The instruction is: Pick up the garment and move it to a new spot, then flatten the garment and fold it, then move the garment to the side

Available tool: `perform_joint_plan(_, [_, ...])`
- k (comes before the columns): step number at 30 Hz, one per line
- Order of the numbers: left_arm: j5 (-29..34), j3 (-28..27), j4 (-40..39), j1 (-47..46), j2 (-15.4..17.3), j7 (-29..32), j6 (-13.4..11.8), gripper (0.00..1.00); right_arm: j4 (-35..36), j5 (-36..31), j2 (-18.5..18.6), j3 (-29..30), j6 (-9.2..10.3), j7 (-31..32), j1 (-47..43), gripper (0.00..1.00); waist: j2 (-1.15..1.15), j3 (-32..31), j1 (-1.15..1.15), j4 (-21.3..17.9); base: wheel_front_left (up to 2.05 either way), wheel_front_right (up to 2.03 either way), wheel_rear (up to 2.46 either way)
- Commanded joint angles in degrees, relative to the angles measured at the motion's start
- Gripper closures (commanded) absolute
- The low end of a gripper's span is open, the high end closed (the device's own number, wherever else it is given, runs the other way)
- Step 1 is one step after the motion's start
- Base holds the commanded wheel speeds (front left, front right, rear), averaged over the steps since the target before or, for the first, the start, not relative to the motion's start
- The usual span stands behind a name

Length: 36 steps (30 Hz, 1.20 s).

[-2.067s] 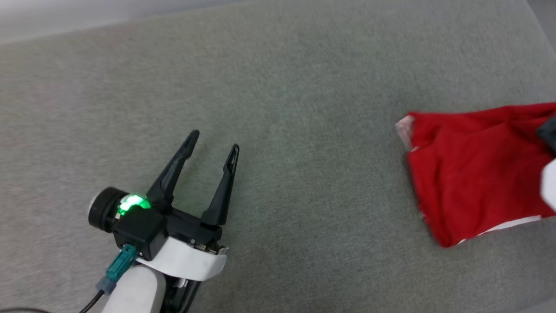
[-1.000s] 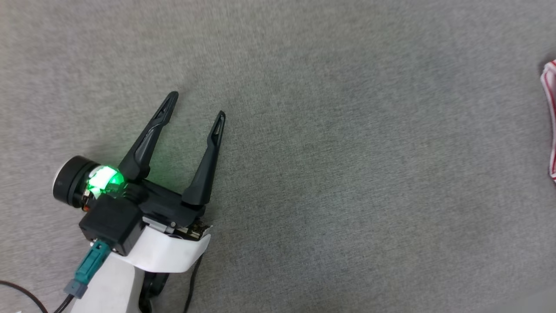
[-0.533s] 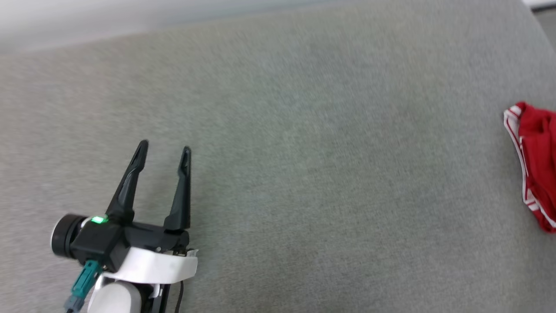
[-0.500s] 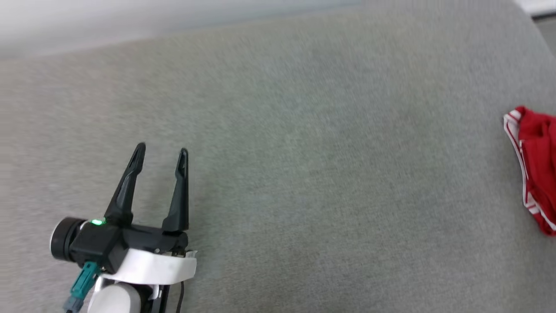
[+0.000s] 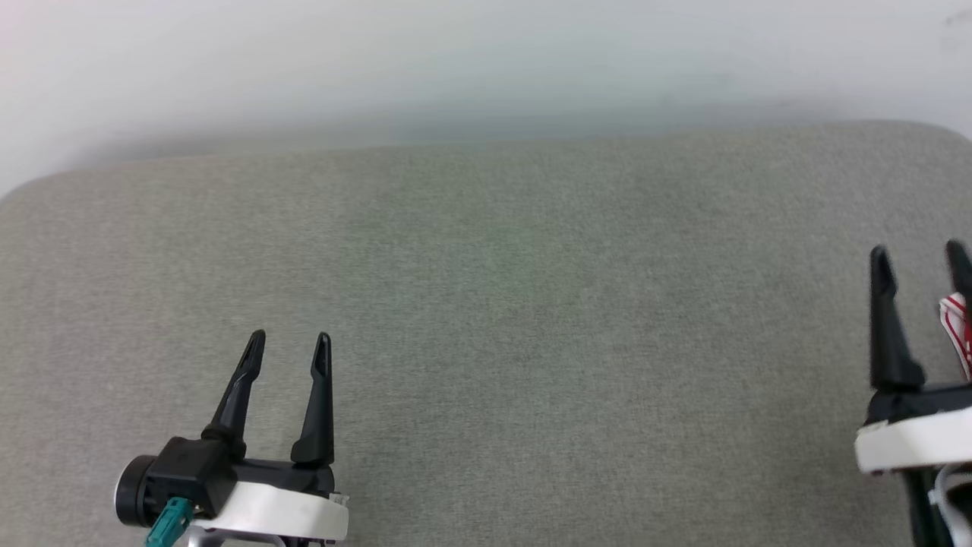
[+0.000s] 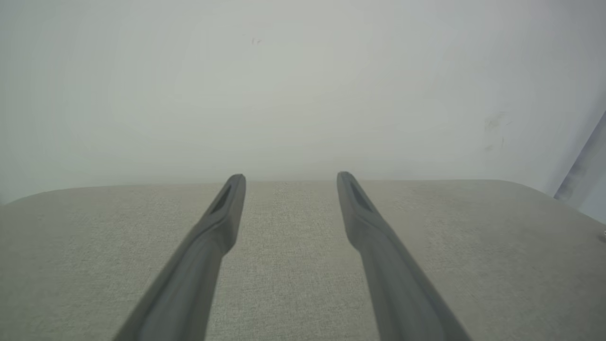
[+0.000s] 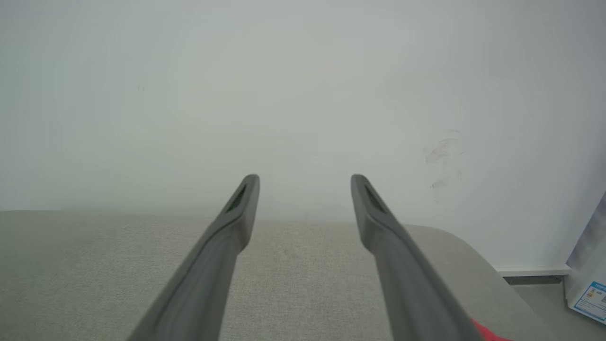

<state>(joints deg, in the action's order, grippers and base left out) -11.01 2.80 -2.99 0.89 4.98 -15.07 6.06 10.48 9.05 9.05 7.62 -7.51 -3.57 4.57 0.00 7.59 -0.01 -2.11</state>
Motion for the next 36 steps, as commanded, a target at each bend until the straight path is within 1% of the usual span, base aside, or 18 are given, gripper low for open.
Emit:
perform_joint_plan(1, [0.44, -0.19, 0.66, 0.76, -0.19, -0.12, 0.31, 0.00, -0.70, 0.88, -1.19, -0.33, 0.04, -1.04, -2.04, 0.00, 0.00, -1.66, 0.01, 1.64, 0.00, 0.00, 0.00])
perform_joint_plan(3, [0.85, -0.14, 1.05, 0.92, -0.26, -0.12, 0.37, 0.00, -1.17, 1.14, -1.76, -0.50, 0.04, -1.80, -3.03, 0.00, 0.00, -1.92, 0.01, 1.95, 0.00, 0.00, 0.00])
perform_joint_plan(4, [1.25, -0.02, 1.85, 1.13, -0.43, -0.12, 0.47, 0.00, -2.97, 2.32, -2.54, -0.92, 0.04, -3.45, -4.42, 0.00, 0.00, -2.23, 0.01, 2.39, 0.00, 0.00, 0.00])
perform_joint_plan(6, [1.48, 0.02, 2.45, 1.25, -0.63, -0.12, 0.65, 0.00, -4.62, 2.69, -2.48, -2.49, 0.03, -4.64, -5.59, 0.00, 0.00, -2.54, 0.01, 2.67, 0.00, 0.00, 0.00])
perform_joint_plan(12, [2.96, 0.05, 3.81, 1.75, -0.91, -0.12, 0.95, 0.00, -8.52, 3.64, -3.63, -2.94, 0.03, -7.23, -6.79, 0.00, 0.00, -3.24, 0.01, 3.14, 0.00, 0.00, 0.00])
perform_joint_plan(15, [2.67, -0.40, 3.69, 1.89, -1.05, -0.12, 1.02, 0.00, -9.30, 3.71, -3.69, -3.21, 0.03, -7.63, -6.21, 0.00, 0.00, -3.31, 0.01, 3.12, 0.00, 0.00, 0.00])
perform_joint_plan(26, [4.72, -1.68, 3.25, 1.74, -1.26, -0.12, 1.24, 0.00, -11.86, 3.88, -3.33, -3.83, 0.03, -8.79, -4.39, 0.00, 0.00, -3.22, 0.01, 2.44, 0.00, 0.00, 0.00])
perform_joint_plan(36, [3.63, -2.43, 3.20, 1.11, -1.66, -0.12, 1.33, 0.00, -12.44, 5.18, -3.19, -4.06, 0.03, -8.99, -4.24, 0.00, 0.00, -2.44, 0.01, 2.29, 0.00, 0.00, 0.00])
